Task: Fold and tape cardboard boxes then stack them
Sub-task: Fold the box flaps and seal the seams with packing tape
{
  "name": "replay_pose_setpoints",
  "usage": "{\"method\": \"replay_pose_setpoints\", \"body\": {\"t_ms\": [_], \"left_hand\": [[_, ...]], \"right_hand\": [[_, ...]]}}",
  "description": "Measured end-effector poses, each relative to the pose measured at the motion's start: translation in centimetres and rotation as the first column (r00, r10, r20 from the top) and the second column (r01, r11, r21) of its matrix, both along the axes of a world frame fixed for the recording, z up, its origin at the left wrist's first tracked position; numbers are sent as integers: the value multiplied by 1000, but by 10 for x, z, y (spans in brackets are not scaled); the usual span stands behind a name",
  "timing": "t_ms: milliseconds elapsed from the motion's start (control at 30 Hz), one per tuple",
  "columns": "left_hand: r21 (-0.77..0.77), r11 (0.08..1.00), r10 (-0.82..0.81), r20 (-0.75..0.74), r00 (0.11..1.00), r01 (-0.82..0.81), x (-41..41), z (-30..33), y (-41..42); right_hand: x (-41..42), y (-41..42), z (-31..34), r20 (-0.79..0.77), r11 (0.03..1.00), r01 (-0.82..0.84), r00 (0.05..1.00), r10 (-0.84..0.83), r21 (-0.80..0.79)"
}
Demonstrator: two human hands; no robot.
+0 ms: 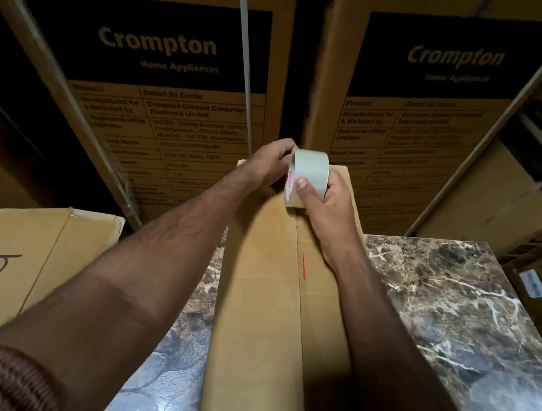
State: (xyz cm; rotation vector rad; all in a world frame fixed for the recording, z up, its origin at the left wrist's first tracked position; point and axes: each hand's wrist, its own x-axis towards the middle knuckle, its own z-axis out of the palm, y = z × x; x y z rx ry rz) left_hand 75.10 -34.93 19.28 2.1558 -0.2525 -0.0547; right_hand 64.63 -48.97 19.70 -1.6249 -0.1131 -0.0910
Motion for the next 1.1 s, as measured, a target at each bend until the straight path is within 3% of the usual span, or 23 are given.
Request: {"method": "replay_pose_setpoints", "body": {"t_ms": [167,267,400,467,700,867,1100], "left_hand": [[-94,995,40,-3,999,-40,8,5,16],[13,999,52,36,998,-52,18,4,10],[1,987,163,-27,986,-163,33,1,7],[38,989,143,-42,989,-141,37,2,5],[178,974,132,65,989,-142,44,-3,6],[267,960,102,-28,994,-91,56,-2,0],[208,975,122,-209,970,-78,70,4,7]], "right_hand": [[-12,0,-12,87,993,87,993,-80,-80],[-13,-3,-15,104,989,94,991,-82,-114],[-19,-5,-27,78,969,-17,996,38,-245],[-18,-7,-30,100,963,21,995,6,-269],[-14,-6,-27,201,970,159,972,-121,-185],[-11,-10,-24,191,988,121,976,-100,-99],[-5,-9,-23,196,991,82,979,-60,-106]]}}
